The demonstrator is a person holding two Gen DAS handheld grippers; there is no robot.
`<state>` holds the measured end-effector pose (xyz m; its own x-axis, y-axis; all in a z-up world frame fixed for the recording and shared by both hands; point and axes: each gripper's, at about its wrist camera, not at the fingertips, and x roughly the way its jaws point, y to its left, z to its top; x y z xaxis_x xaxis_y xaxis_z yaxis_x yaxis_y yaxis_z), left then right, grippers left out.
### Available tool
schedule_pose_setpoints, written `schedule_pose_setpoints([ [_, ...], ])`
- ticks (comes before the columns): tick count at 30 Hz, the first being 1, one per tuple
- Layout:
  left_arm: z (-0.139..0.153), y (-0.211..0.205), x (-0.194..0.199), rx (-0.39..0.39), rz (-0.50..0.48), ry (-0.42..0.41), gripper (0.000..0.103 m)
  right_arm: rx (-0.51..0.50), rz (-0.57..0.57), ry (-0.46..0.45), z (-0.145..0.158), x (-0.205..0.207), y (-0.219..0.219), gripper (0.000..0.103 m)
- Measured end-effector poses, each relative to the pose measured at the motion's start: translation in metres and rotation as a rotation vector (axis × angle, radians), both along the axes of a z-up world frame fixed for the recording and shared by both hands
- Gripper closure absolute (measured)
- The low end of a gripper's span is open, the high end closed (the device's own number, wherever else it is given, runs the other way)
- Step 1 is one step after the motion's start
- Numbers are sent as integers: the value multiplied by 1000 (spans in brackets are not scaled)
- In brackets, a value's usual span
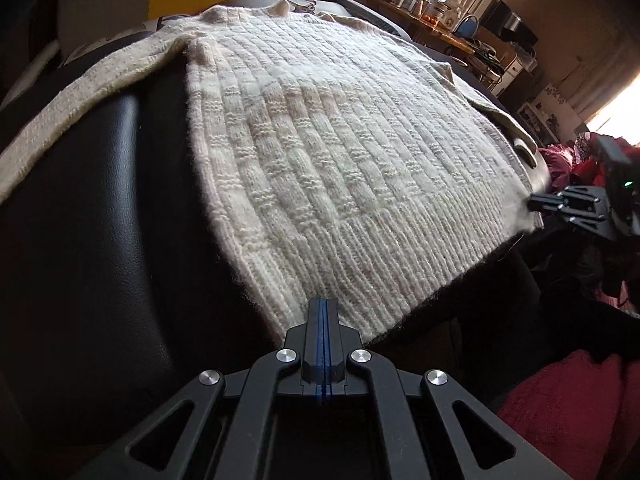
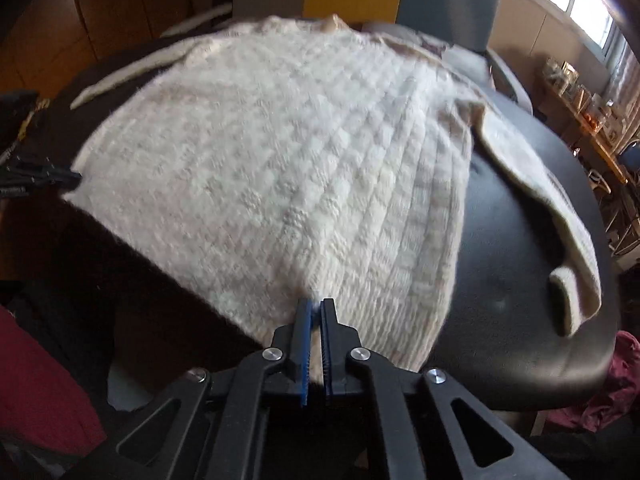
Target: Fold clothes
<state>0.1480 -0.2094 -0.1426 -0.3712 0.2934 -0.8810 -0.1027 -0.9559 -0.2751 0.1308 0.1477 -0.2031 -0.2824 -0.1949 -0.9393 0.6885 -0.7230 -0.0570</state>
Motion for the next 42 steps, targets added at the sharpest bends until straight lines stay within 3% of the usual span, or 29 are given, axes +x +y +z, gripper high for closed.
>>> schedule_pose_setpoints([
  [3, 19, -11, -4, 73, 18, 24, 103, -147, -29, -36, 22, -9, 9, 102],
  [5, 41, -21, -10, 153, 42, 72, 103, -239, -53, -17, 43, -22, 11, 85],
  [6, 47, -22, -16, 163, 50, 91, 103, -263, -66, 10, 52, -30, 9, 79],
  [8, 54, -17, -33, 135, 48, 119, 101, -273, -128, 42, 57, -54, 2, 79],
  [10, 60, -13, -50, 108, 47, 146, 101, -289, -189, -11, 44, -73, -2, 79],
  [13, 35, -1, -67, 45, 24, 73, 101, -200, -262, -96, 4, -83, 1, 79],
  [16, 1, 1, -58, 12, 24, -15, 100, -314, -270, -50, -4, -71, 19, 79],
  [21, 2, -21, -56, 151, 126, -24, 100, -466, -335, -135, -4, -80, 45, 79],
  [25, 26, -4, -78, 132, 87, 16, 100, -689, -563, -131, 18, -103, 110, 79],
  [28, 42, 23, -102, 134, 12, 51, 97, -866, -860, -143, 21, -117, 185, 78],
  [30, 47, 43, -124, 144, -43, 63, 95, -1095, -1053, -197, 9, -121, 238, 75],
  [33, 44, 79, -156, 156, -114, 51, 95, -1410, -1247, -263, -19, -117, 284, 65],
  [37, 38, 127, -179, 134, -215, 36, 95, -1565, -1340, -276, -44, -127, 297, 57],
  [42, 29, 167, -188, 112, -302, 12, 94, -1573, -1489, -294, -64, -148, 295, 54],
])
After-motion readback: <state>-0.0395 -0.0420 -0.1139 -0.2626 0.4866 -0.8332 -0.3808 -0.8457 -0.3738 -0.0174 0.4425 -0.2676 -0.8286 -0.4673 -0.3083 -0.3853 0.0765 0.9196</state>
